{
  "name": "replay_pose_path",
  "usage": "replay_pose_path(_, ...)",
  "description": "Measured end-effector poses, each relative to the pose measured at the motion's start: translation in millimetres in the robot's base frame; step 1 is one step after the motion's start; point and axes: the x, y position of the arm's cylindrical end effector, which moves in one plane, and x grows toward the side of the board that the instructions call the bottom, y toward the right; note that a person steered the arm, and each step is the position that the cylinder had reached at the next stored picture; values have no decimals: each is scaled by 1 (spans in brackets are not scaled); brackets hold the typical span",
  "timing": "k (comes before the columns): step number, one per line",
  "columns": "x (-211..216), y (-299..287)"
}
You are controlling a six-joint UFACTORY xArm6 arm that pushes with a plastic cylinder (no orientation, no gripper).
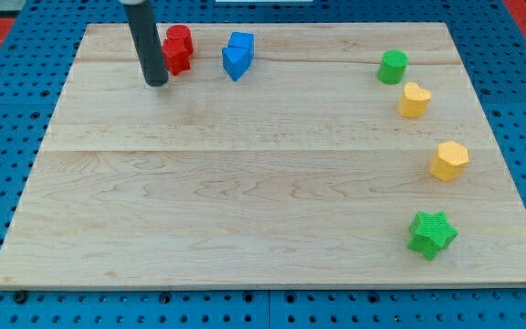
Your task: Place the yellow heart diagonally to the green circle
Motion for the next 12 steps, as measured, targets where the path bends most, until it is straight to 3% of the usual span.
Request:
replay_pose_path(1, 49, 87)
replay_pose_path(3, 51, 264)
replay_pose_path(4, 54, 302)
replay_pose_path(6, 16, 375)
replay_pose_path(8, 22, 402)
replay_pose_path(10, -27, 388)
replay_pose_path(12, 15, 226)
